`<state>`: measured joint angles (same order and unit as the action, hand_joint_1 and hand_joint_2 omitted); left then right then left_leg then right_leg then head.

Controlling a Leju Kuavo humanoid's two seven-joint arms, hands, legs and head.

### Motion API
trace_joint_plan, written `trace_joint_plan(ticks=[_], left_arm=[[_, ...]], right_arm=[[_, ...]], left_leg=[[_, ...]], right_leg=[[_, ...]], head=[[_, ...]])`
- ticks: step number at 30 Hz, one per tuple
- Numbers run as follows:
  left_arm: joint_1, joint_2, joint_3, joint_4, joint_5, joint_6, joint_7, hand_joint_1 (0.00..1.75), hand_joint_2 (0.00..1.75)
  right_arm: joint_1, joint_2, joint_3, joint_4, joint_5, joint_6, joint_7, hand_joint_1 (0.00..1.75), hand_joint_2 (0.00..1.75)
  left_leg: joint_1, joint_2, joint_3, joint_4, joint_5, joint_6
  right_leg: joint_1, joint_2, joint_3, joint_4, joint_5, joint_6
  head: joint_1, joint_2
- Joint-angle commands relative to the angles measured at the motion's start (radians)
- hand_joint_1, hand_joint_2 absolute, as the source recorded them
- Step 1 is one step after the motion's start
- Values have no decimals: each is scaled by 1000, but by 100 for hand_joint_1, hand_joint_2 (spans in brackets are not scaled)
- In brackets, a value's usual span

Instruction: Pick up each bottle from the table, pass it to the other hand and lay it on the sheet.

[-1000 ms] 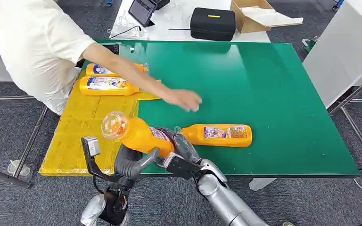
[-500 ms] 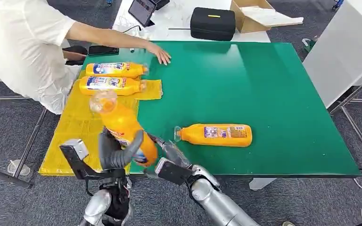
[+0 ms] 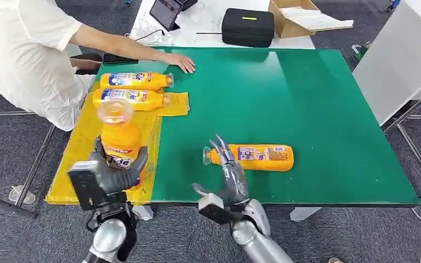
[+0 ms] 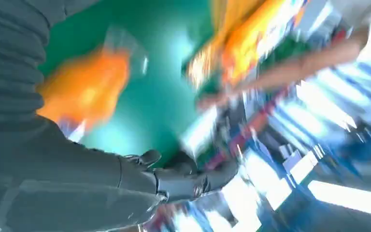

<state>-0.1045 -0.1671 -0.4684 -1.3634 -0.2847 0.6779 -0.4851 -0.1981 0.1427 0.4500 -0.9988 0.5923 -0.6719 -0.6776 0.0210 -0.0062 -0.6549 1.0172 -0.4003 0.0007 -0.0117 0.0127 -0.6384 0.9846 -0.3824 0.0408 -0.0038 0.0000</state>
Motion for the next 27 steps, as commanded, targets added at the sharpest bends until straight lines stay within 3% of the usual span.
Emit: trace_joint_plan(ticks=[1,2,6,8,12,17,23,24,27], left_arm=[[-157,130,176,372,-670,-3,271,175,175],[-157,130,176,372,-670,-3,271,175,175],[-157,130,176,372,-670,-3,271,175,175],[-195,142,154,412,-749,-83,329,175,175],[-284,145,126,558,-677,-316,296,175,175],[-363,152,105,720,-602,-471,218,175,175],[-362,164,103,734,-531,-567,139,175,175],[-362,175,93,736,-523,-588,132,99,175],[-363,185,80,736,-526,-598,116,99,175]], right_arm=[[132,69,-496,-421,324,-26,-21,0,175],[132,69,-496,-421,324,-26,-21,0,175],[132,69,-496,-421,324,-26,-21,0,175],[151,80,-491,-455,338,-26,-21,0,175],[156,47,-400,-403,273,-26,-21,0,175],[121,27,-327,-320,221,-26,-21,0,175],[115,14,-297,-294,189,-26,-21,0,175],[112,13,-289,-284,176,-26,-21,0,175],[112,11,-279,-285,174,-26,-21,0,175]], left_leg=[[-2,-2,9,-2,-1,1],[-1,-2,2,-1,1,0],[0,-1,3,-1,1,0],[-1,0,7,-1,-1,1],[-1,-3,8,-1,-1,1],[0,1,7,-1,0,1],[0,1,8,-2,0,0],[0,1,9,-2,0,1],[-1,4,11,-2,-1,1]], right_leg=[[-1,-4,8,1,-4,-3],[-1,-3,2,0,-1,-1],[0,-2,3,0,-1,-2],[0,-2,7,0,-2,-2],[0,-5,8,0,-3,-3],[1,-1,6,0,0,-3],[0,-1,7,-1,-1,-2],[0,-1,9,-1,-1,-3],[0,2,9,-1,0,-3]], head=[[0,0],[0,0],[0,0],[0,0],[0,0],[0,0],[0,0],[0,0],[0,0]])
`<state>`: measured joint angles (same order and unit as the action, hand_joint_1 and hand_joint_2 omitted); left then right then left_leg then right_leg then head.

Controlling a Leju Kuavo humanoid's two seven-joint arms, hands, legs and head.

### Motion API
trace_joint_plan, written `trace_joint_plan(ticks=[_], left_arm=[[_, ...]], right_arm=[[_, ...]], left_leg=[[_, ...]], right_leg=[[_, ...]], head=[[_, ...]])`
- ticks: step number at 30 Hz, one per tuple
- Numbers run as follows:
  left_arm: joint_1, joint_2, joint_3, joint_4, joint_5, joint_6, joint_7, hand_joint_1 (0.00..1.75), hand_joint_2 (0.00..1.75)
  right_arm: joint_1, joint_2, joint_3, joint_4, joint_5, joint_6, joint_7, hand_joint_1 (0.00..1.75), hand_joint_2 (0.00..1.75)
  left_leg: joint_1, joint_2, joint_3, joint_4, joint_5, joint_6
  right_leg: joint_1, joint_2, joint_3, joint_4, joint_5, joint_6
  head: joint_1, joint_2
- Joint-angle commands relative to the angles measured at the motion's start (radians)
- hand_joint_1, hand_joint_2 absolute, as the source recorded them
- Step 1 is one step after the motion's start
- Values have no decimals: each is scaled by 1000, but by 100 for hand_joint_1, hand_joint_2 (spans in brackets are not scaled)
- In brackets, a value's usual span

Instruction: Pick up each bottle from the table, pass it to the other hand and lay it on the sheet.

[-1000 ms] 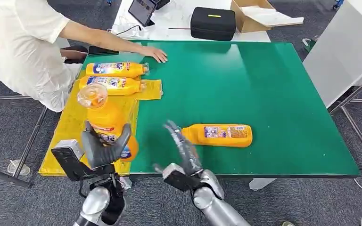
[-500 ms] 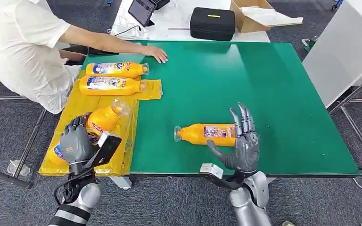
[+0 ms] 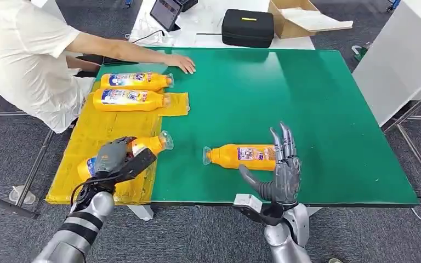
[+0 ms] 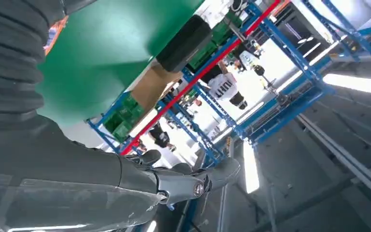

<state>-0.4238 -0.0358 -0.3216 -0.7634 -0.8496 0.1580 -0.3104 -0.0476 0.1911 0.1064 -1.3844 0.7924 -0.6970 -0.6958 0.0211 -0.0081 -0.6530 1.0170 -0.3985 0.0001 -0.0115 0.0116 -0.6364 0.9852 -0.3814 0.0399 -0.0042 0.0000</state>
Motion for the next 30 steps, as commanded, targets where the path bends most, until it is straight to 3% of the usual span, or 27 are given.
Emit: trace_joint_plan(ticks=[1,2,3,4,5,12,16,24,26,27,30], left_arm=[[-43,54,-67,136,39,-78,-59,99,175],[-43,54,-67,136,39,-78,-59,99,175],[-45,58,-69,136,39,-81,-64,59,175],[-47,58,-71,137,40,-84,-65,0,175],[-66,58,-78,155,61,-132,-54,0,175],[-134,81,-184,204,-51,-109,20,0,175],[-164,96,-172,212,18,-250,-14,0,175],[-122,129,-233,129,-3,-126,-52,0,175],[-80,144,-241,32,0,-64,-36,0,175],[-29,159,-235,-70,14,-50,-33,0,175],[8,173,-238,-142,17,-60,-3,0,175]], right_arm=[[-39,-37,64,100,-26,-1,-2,0,175],[-39,-37,64,100,-26,-1,-2,0,175],[-38,-35,66,102,-24,-1,-2,0,175],[-39,-35,70,107,-27,-1,-2,0,175],[-45,-40,89,119,-42,-1,-2,0,175],[-57,-34,87,148,-41,-1,-2,0,175],[-75,-41,88,185,-61,-1,-2,0,175],[-91,-41,97,218,-81,-1,-2,0,175],[-80,-31,43,228,17,-1,-2,0,175],[-106,-18,-29,354,135,-1,3,0,175],[-117,-34,-28,368,117,-1,-2,0,175]], left_leg=[[-1,4,10,-2,-2,2],[-1,2,7,-1,-1,1],[0,0,7,-1,-1,1],[-1,1,11,-2,-1,1],[-1,2,10,-1,-1,1],[0,-1,5,-1,2,0],[0,0,5,0,2,1],[0,2,7,-1,1,1],[0,1,7,-1,1,1],[0,0,5,-1,2,0],[0,1,6,-2,1,0]], right_leg=[[0,2,8,-2,-1,-2],[0,0,7,-1,-1,-1],[0,-1,8,-1,-1,-1],[0,-1,11,-1,-2,-2],[0,-1,10,-1,-1,-2],[0,-3,5,0,1,-2],[1,-3,6,-1,0,-2],[0,-1,7,0,-1,-2],[0,-3,7,0,-1,-2],[0,-2,5,-1,0,-1],[1,-1,6,-2,0,-1]], head=[[0,0],[0,0],[0,0],[0,0],[0,0],[0,0],[0,0],[0,0],[0,0],[0,0],[0,0]])
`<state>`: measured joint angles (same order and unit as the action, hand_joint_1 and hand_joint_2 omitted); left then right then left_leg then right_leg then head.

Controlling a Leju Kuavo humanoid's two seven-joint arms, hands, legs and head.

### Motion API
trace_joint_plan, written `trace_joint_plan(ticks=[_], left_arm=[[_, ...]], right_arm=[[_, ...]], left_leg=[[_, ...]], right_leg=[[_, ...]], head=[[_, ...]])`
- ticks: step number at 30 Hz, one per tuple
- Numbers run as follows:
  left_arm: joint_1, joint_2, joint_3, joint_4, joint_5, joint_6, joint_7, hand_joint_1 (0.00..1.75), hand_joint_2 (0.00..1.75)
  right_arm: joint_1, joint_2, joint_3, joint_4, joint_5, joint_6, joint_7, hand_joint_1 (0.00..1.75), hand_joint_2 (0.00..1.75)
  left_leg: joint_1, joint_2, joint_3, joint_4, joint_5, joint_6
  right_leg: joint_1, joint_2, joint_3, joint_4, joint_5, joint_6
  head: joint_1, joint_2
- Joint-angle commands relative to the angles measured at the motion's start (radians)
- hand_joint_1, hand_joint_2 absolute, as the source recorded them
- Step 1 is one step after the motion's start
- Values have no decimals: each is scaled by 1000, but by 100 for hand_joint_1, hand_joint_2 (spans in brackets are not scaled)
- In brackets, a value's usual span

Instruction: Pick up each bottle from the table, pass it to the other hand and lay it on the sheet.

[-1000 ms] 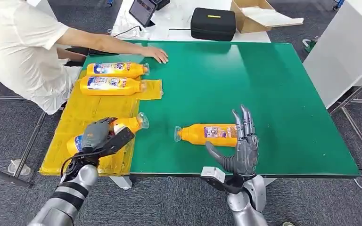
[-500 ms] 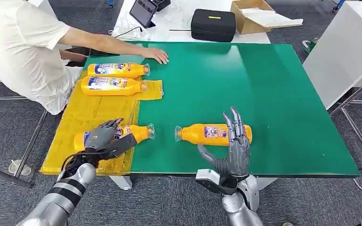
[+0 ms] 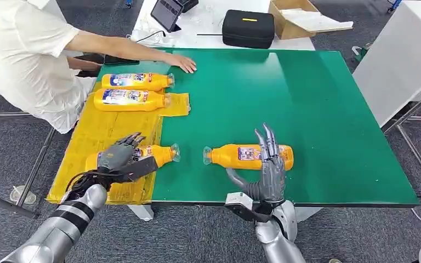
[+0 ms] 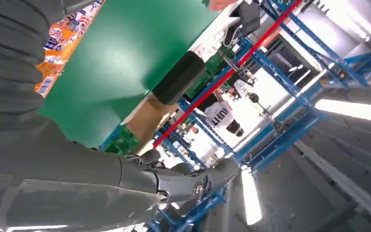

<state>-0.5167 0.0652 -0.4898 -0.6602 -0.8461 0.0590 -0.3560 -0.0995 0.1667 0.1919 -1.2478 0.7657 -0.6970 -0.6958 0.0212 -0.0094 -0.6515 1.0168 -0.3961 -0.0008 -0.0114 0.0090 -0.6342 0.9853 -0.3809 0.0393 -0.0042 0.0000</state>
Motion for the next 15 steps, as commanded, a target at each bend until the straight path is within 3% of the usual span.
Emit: trace_joint_plan(ticks=[1,2,4,5,6,12,15], left_arm=[[115,78,-67,-272,18,42,41,0,175],[155,83,-52,-341,41,53,20,0,175],[243,98,-47,-485,68,59,2,0,175],[286,102,-50,-552,74,59,8,0,175],[302,102,-55,-573,73,58,17,0,175],[305,104,-66,-572,70,51,13,0,175],[309,103,-72,-573,79,45,6,0,175]], right_arm=[[-79,-23,-117,288,216,-1,48,0,175],[-88,-34,-139,297,315,-1,104,0,175],[-109,-62,-175,344,352,-1,144,0,175],[-116,-76,-203,350,357,-1,139,0,175],[-120,-82,-210,358,349,-1,127,0,175],[-127,-79,-221,362,372,-1,139,0,175],[-175,-105,-178,466,359,9,179,0,175]], left_leg=[[-1,3,7,-2,-3,2],[-1,2,5,-1,-2,1],[-1,4,10,-1,-4,2],[-1,1,2,-1,-1,1],[-1,4,5,-1,-3,2],[-1,1,2,0,-3,1],[-1,2,3,0,-3,1]], right_leg=[[0,2,6,-2,-2,-1],[0,1,5,-1,-2,-1],[0,1,8,-2,-3,-1],[0,1,3,-2,-1,0],[0,3,4,-2,-2,0],[0,0,3,0,-3,-1],[0,1,2,0,-2,-1]], head=[[0,0],[0,0],[1,0],[1,0],[0,0],[0,0],[1,0]])
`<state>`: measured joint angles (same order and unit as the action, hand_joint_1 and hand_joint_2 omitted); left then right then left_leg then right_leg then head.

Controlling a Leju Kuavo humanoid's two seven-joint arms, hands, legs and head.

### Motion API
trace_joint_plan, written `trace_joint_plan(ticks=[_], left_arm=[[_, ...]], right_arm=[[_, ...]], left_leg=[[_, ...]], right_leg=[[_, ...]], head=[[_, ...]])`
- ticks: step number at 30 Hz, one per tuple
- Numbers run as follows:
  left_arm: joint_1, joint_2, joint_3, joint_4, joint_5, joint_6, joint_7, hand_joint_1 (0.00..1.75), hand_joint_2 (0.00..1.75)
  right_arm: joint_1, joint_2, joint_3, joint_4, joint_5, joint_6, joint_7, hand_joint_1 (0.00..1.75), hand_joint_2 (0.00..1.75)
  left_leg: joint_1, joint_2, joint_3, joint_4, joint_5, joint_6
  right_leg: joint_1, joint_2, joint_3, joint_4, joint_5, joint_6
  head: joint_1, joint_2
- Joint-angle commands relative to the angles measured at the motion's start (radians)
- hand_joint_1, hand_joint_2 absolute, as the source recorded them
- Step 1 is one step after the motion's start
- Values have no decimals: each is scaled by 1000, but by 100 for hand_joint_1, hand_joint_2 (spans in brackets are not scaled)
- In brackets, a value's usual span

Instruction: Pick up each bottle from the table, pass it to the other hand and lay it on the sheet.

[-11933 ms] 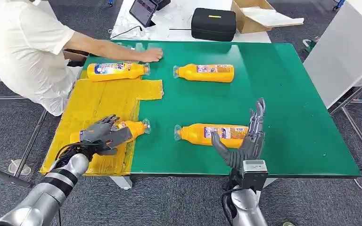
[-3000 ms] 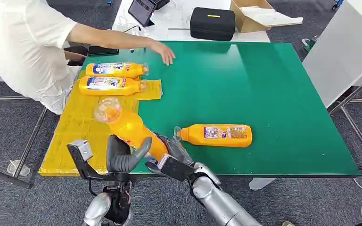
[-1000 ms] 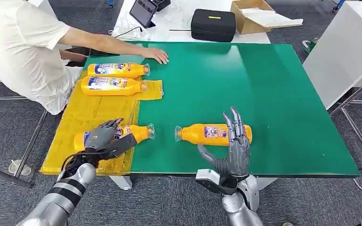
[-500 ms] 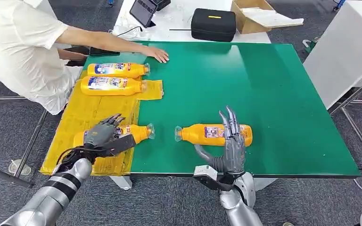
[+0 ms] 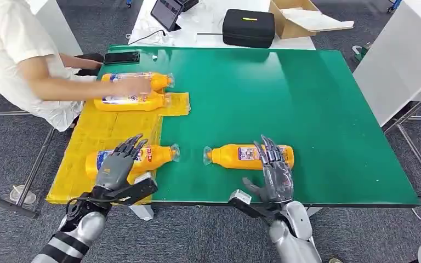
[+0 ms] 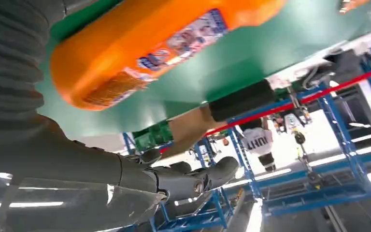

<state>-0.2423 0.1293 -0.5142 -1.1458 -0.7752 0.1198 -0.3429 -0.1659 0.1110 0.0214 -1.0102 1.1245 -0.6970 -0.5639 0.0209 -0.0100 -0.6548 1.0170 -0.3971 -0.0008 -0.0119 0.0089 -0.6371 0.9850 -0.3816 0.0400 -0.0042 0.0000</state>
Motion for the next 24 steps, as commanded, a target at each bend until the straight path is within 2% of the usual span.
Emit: trace_joint_plan(ticks=[1,2,3,4,6,7,8,9,10,12,19,21,24], left_arm=[[30,41,-52,-91,30,-37,-15,0,175],[28,43,-53,-93,43,-49,-21,0,175],[25,45,-55,-94,53,-57,-27,0,175],[21,44,-56,-94,60,-59,-36,0,175],[10,31,-57,-90,73,-58,-48,0,175],[5,17,-59,-87,81,-53,-57,0,175],[2,4,-62,-84,86,-48,-61,0,175],[1,-7,-66,-85,88,-44,-63,0,175],[3,-19,-75,-86,95,-37,-66,0,175],[13,-37,-77,-92,116,-28,-72,0,175],[28,-57,-88,-106,143,-5,-88,0,175],[25,-57,-87,-106,143,-5,-88,0,175],[20,-59,-87,-94,147,0,-89,0,175]], right_arm=[[-142,-90,60,286,4,35,112,0,175],[-158,-106,82,307,-23,32,125,0,175],[-179,-121,96,337,-42,64,145,0,175],[-214,-151,121,377,0,64,207,0,175],[-262,-185,138,422,27,71,250,0,175],[-296,-204,148,452,51,58,274,0,175],[-321,-214,157,474,75,64,299,0,175],[-339,-220,162,488,86,80,314,0,175],[-365,-228,176,516,121,136,370,0,175],[-384,-232,188,535,145,148,397,0,175],[-406,-225,194,588,160,163,418,0,175],[-407,-225,194,589,161,163,418,0,175],[-414,-219,182,607,142,186,410,0,175]], left_leg=[[0,2,3,-1,-1,1],[-1,4,7,-1,-2,1],[0,3,3,0,-1,1],[0,3,4,0,-1,1],[-1,2,2,0,0,2],[-1,3,7,1,-2,4],[-1,3,2,0,0,2],[-1,3,1,0,0,2],[-1,2,1,1,0,2],[-1,1,4,1,0,3],[-2,2,6,0,-1,3],[-1,0,2,0,1,2],[-1,0,5,0,0,3]], right_leg=[[1,1,3,-1,0,-1],[0,2,6,0,-2,-2],[1,2,2,-1,0,-1],[1,1,4,-1,0,-1],[0,0,2,0,0,0],[0,0,7,0,-2,-1],[0,1,2,0,0,0],[-1,1,1,0,1,0],[-1,1,1,0,1,0],[-1,-2,4,0,0,0],[-1,0,6,0,-1,0],[-1,-1,2,0,1,1],[0,-2,5,0,0,0]], head=[[0,0],[0,0],[0,0],[0,0],[0,0],[0,0],[0,0],[0,0],[0,0],[0,0],[0,0],[0,0],[0,0]])
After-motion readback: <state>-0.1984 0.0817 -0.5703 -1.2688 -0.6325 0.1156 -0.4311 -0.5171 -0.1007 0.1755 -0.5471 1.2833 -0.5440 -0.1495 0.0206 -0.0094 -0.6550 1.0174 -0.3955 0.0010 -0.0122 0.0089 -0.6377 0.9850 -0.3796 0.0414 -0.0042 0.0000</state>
